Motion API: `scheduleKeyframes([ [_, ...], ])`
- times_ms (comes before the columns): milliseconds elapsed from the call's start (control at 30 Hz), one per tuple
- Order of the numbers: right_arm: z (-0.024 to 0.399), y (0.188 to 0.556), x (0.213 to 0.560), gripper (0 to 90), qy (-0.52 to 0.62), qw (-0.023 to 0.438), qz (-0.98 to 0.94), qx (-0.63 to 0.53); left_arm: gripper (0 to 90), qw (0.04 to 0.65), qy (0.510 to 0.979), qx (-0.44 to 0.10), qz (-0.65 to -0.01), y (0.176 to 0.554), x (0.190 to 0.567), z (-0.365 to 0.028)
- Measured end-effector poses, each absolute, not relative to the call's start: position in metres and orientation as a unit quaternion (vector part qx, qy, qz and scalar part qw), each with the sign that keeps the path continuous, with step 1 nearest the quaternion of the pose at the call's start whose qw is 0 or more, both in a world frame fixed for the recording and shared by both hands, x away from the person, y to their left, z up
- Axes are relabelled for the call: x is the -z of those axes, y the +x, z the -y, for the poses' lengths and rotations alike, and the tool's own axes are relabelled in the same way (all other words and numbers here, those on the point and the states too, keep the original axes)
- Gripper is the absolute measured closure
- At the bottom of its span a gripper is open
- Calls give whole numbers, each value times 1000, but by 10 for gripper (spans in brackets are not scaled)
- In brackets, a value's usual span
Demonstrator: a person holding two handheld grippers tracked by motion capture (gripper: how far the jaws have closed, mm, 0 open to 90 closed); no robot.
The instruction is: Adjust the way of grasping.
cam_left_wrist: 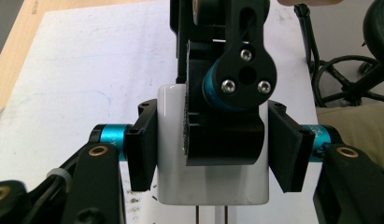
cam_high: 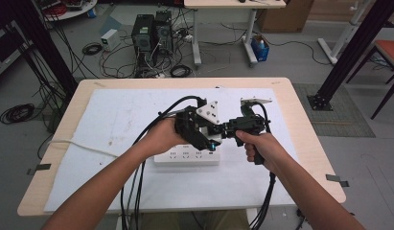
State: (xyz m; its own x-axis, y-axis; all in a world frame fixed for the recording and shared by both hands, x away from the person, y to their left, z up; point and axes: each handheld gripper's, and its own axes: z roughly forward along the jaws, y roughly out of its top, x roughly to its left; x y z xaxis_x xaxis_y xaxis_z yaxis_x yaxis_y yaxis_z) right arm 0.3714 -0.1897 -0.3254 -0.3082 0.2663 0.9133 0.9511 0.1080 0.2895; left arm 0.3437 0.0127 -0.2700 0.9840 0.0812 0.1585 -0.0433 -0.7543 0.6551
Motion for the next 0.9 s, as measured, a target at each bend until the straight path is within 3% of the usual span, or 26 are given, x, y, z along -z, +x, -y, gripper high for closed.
scheduleKeyframes([
  [233,190,372,328,567,-471,365,645,478,425,353,930,-98,-5,343,270,-12],
  [533,188,371,330,622,-490,360,639,471,409,345,932,-111,-12,342,272,-10],
  [600,189,371,330,622,-497,339,648,466,316,344,931,-117,-22,343,271,-11],
  [733,199,372,329,622,-500,299,667,464,233,325,939,-102,-48,346,272,-21],
  [900,215,372,324,622,-492,225,715,442,214,303,945,-86,-86,353,275,-47],
])
